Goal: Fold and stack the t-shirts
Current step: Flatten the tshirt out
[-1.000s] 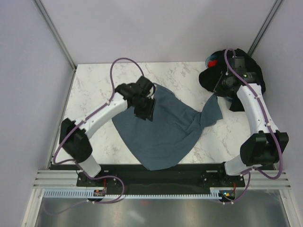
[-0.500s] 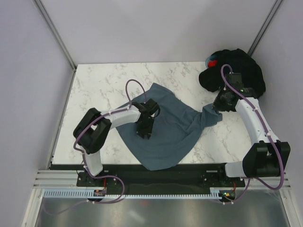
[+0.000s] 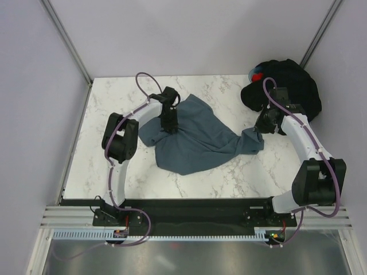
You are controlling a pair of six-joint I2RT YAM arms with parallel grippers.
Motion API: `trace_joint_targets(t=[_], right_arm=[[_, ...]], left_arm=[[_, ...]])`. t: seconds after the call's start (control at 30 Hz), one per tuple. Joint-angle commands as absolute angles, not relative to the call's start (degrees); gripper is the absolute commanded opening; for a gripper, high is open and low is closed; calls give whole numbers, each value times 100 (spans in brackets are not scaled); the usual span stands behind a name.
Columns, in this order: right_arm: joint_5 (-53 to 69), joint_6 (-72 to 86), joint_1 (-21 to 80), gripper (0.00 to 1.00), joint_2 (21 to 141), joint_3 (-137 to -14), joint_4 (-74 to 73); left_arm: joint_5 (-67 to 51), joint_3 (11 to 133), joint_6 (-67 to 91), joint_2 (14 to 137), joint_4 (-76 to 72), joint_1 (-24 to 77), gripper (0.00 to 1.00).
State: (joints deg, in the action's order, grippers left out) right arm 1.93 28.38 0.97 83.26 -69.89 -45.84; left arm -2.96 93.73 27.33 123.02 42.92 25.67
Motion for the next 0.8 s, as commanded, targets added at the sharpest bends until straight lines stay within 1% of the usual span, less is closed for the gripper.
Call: trace_joint_targets(t=[0.0,0.07,0.1,0.13,0.17,0.2,0.23,0.27,0.3,0.33,0.37,0.4,0.47,0.5,0.57,0.6,0.63,0.7,0.77], right_arm=[[351,2760,97,0,8612,-7215,-4281],[492,2760,105,0,8736,-7277,-4202],[553,2751,114,0,8849,-7364,-4192],[597,2734,114,0,8885,-7400,-4210],[606,2707,132,0,8912,-7435,-4210],[606,2698,149,0,8895,-7453,-4201],[572,2698,167,0,8868,-7436,-4201],[563,2690,167,0,8842,-7409,-4175],[563,2698,184,0,8772,-7348,-4157],[580,2698,185,0,8745,-7295,-4140],[606,2716,193,0,8710,-7243,-4087],[624,2707,211,0,8632,-7138,-4070],[676,2707,228,0,8535,-7014,-4043],[685,2707,237,0,8430,-6909,-4043],[694,2698,246,0,8315,-6786,-4026],[703,2698,255,0,8201,-6655,-4025],[712,2698,264,0,8157,-6592,-4017],[721,2690,272,0,8051,-6452,-3990],[721,2672,281,0,7990,-6399,-3999]], left_arm=[[-185,10531,2304,12989,4559,2426,37],[-62,11395,2215,13603,4990,2286,37],[-27,12400,2163,13832,5271,2250,37],[182,12828,2127,13991,5909,2233,37],[332,13067,2092,13879,6037,2276,38],[464,12939,2092,13678,6055,2311,40],[727,12694,2127,13423,5977,2399,43],[886,12352,2170,12734,5872,2443,45],[1036,11548,2328,12405,5775,2504,46],[1211,11070,2433,11992,5670,2540,47],[1222,10561,2696,11292,5321,2584,47],[1213,9572,2881,10885,5178,2584,47],[1091,8609,3250,10216,4627,2584,48],[1038,7804,3356,9586,4440,2584,48],[949,7140,3541,9108,4220,2584,48],[923,6606,3664,8818,3949,2584,48],[818,6374,3726,8702,3833,2575,49],[590,5883,3858,8631,3413,2558,52],[274,5714,3963,8710,3157,2558,54]])
